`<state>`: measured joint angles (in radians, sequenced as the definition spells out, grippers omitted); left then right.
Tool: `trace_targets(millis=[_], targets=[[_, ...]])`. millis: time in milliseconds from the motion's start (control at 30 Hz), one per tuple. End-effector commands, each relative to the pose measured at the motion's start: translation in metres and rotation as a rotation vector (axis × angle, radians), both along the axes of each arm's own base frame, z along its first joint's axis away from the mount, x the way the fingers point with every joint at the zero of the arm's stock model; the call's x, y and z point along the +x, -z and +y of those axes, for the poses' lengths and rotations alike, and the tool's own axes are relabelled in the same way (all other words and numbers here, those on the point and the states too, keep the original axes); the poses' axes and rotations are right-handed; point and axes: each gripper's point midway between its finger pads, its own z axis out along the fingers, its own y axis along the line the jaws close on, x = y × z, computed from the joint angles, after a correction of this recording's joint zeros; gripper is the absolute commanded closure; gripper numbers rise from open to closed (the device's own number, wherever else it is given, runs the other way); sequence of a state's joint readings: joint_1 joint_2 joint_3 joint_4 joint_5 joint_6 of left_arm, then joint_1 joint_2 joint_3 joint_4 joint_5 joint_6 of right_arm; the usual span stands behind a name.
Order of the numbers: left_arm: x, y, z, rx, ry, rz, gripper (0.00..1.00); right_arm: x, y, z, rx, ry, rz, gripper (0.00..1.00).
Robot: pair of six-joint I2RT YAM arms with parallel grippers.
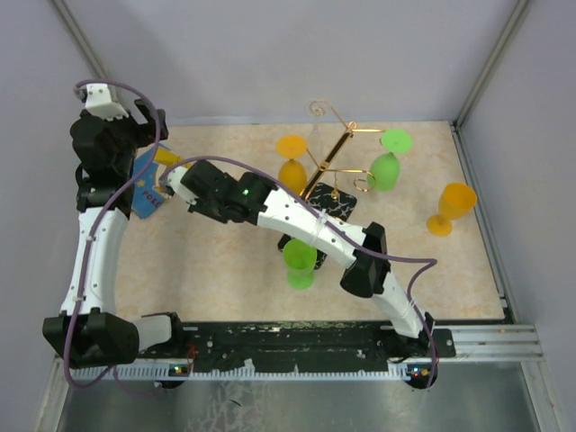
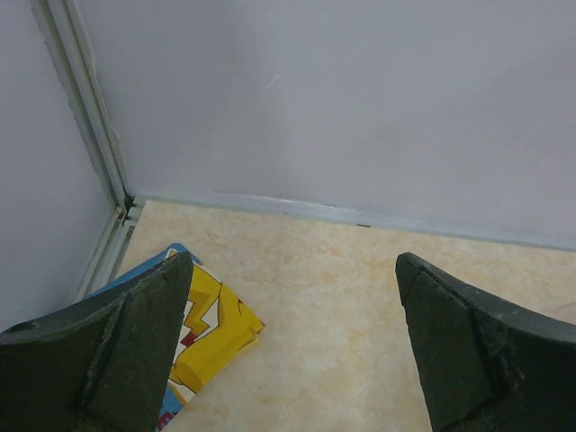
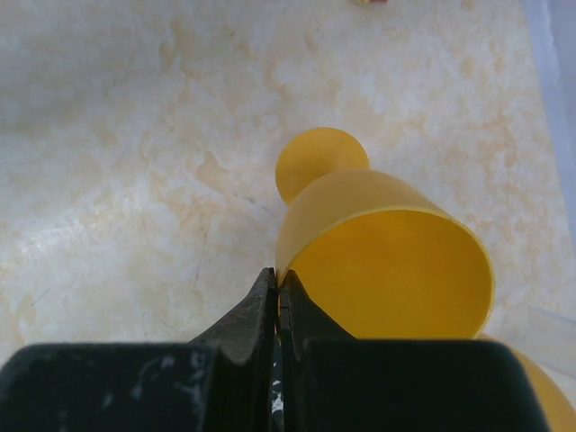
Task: Place the wine glass upside down on the wine glass rack
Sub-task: Pick up the wine glass at the center of the board.
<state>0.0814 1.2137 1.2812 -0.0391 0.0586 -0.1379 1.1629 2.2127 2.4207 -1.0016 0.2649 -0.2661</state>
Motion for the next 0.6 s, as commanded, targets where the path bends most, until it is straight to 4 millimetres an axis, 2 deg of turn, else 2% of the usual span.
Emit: trace_targets(millis=[0, 133, 267, 433, 567], targets=[[-0.017, -0.036, 0.023, -0.003, -0.126, -0.12, 0.0, 0.015, -0.078, 0.006, 0.184, -0.005, -0.161, 1.0], [-0.037, -0.049, 0.045, 0.014, -0.261, -0.197, 0.0, 0.038, -0.1, -0.006, 0.221, 0.085, -0.252, 1.0], [-0.05, -0.057, 0.054, 0.027, -0.317, -0.244, 0.0, 0.067, -0.134, -0.023, 0.328, 0.191, -0.324, 1.0], [-0.045, -0.049, 0.051, 0.013, -0.293, -0.215, 0.0, 0.108, -0.181, -0.062, 0.494, 0.344, -0.409, 1.0], [-0.034, -0.045, 0.035, -0.088, -0.21, -0.194, 0.0, 0.125, -0.212, -0.091, 0.567, 0.393, -0.527, 1.0]])
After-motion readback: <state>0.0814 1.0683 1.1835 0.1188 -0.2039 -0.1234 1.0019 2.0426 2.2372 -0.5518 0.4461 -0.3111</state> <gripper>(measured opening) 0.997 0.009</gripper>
